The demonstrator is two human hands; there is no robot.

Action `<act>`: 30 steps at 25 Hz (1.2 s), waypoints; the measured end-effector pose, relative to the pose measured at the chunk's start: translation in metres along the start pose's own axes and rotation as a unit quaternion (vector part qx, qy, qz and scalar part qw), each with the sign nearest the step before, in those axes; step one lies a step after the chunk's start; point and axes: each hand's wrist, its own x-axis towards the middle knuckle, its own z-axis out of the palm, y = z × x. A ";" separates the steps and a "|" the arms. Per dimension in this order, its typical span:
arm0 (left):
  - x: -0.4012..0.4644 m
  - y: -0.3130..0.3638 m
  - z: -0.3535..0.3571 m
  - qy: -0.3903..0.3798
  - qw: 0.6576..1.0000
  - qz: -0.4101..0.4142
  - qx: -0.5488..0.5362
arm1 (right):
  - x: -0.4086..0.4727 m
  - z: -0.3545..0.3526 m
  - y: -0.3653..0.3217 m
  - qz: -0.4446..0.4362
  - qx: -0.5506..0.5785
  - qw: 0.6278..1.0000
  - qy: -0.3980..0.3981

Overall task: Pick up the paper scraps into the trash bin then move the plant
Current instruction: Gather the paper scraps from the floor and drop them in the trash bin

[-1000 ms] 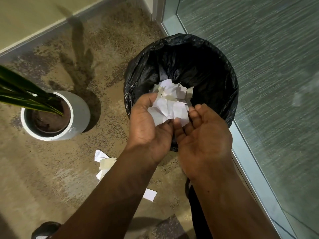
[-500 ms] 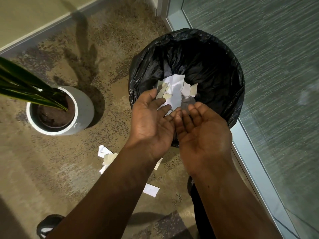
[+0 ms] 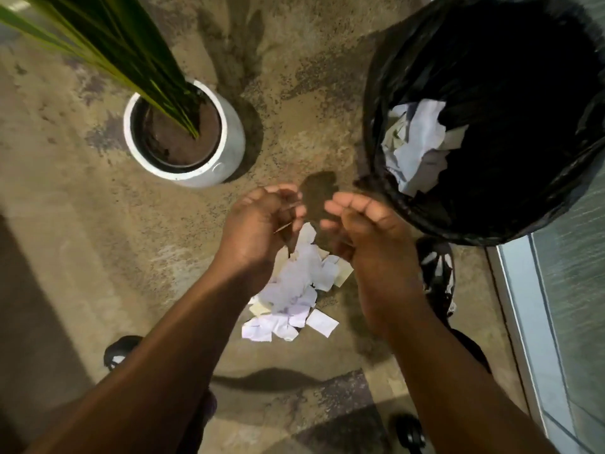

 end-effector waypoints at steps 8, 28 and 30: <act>0.034 -0.160 -0.186 0.096 0.935 -0.062 0.336 | 0.066 0.000 0.189 0.017 -0.447 0.889 -0.097; 0.021 -0.246 -0.264 0.307 0.835 -0.029 0.456 | 0.126 0.049 0.216 -0.176 -0.583 0.777 -0.163; 0.022 -0.244 -0.276 0.302 0.842 -0.045 0.444 | 0.127 0.052 0.215 -0.173 -0.579 0.779 -0.166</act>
